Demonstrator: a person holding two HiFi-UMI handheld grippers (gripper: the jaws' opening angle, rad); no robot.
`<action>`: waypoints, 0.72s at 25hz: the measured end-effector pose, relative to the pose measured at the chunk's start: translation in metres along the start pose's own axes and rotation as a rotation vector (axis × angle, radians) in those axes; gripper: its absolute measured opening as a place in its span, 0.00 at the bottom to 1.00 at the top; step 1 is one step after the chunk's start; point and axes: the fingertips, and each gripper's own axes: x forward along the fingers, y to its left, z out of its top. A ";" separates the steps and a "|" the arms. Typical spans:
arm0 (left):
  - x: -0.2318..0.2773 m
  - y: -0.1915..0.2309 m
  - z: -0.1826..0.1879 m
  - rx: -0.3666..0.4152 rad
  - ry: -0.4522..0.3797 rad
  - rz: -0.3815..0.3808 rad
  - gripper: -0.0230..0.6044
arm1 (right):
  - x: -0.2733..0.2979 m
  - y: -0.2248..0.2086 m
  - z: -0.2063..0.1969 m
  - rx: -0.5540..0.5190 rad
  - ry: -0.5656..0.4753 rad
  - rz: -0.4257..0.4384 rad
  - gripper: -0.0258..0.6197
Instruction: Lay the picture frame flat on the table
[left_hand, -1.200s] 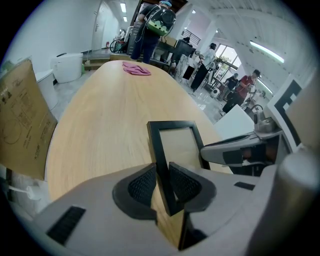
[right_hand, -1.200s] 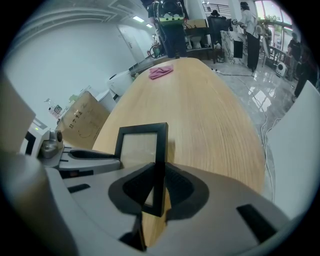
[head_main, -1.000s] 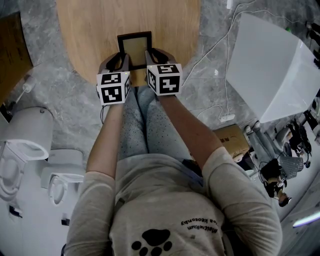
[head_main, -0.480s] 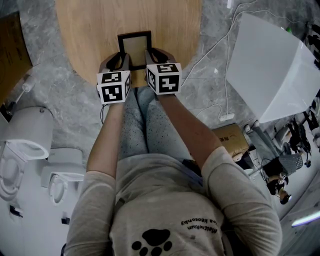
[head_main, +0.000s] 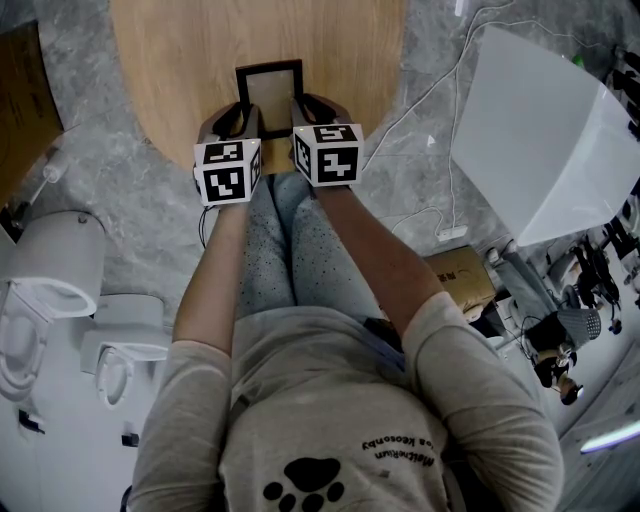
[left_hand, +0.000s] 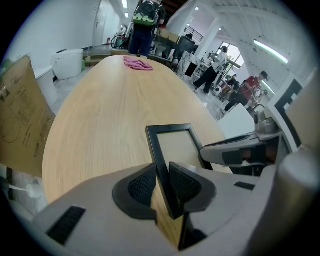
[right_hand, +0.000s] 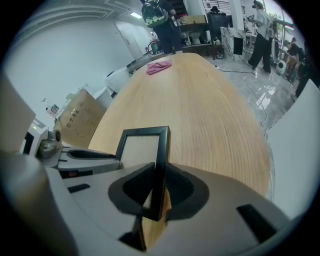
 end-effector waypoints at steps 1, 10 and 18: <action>0.000 0.000 0.000 0.001 -0.001 0.000 0.18 | 0.000 0.000 0.000 -0.003 0.000 -0.001 0.15; -0.001 0.002 0.001 0.008 0.006 -0.004 0.24 | -0.004 0.002 0.001 -0.032 -0.001 -0.023 0.18; -0.004 -0.004 -0.002 -0.006 0.008 -0.031 0.33 | -0.011 0.001 0.004 -0.048 -0.015 -0.026 0.25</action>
